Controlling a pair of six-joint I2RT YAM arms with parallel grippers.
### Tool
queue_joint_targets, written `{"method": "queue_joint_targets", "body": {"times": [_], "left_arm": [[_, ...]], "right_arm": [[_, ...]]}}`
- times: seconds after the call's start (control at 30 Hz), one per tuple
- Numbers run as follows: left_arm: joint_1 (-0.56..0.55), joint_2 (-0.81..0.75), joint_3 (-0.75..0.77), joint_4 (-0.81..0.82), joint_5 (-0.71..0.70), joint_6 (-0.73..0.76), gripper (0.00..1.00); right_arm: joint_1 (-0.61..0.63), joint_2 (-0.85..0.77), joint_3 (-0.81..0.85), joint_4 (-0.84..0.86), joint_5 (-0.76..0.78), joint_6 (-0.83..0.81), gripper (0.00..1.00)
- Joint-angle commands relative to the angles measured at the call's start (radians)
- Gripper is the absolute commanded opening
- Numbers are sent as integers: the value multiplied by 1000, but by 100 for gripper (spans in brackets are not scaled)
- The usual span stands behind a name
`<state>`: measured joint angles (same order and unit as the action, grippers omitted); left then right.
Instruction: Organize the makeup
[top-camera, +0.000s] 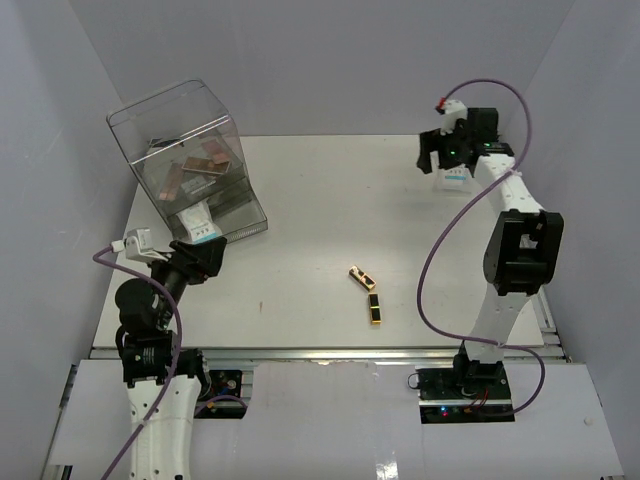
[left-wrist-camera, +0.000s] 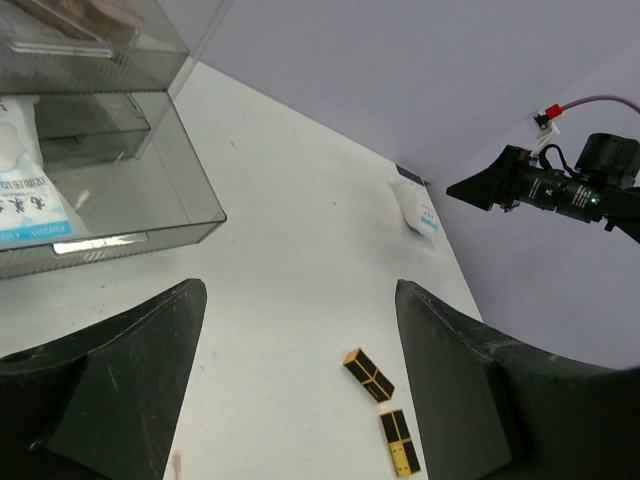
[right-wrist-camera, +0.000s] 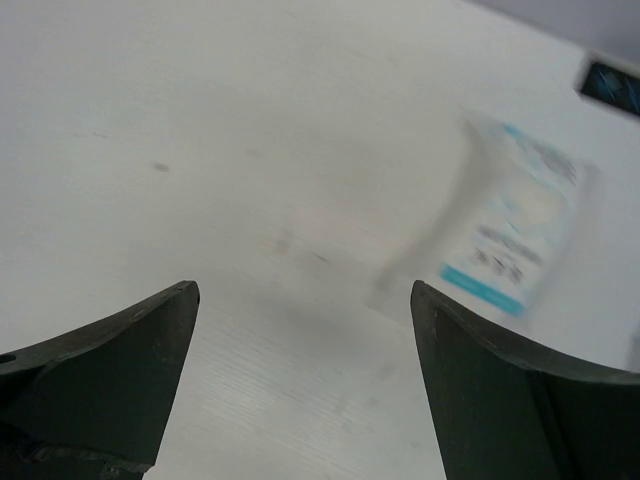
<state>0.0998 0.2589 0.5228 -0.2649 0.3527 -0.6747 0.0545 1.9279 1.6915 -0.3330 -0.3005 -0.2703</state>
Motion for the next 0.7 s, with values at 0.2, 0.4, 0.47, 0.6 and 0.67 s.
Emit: {"method": "queue_joint_targets", "body": {"times": [0.2, 0.4, 0.47, 0.6, 0.67], "left_arm": [[-3, 32, -24, 50, 126, 0, 88], [-3, 1, -28, 12, 108, 1, 88], [-3, 4, -24, 5, 106, 4, 88], [-3, 1, -19, -4, 107, 6, 88], [-3, -2, -18, -10, 107, 6, 88]], "right_arm": [[-244, 284, 301, -206, 161, 153, 91], [-298, 411, 449, -157, 18, 232, 91], [-303, 438, 461, -129, -23, 263, 89], [-303, 488, 496, -93, -36, 313, 87], [-302, 506, 490, -70, -49, 341, 85]]}}
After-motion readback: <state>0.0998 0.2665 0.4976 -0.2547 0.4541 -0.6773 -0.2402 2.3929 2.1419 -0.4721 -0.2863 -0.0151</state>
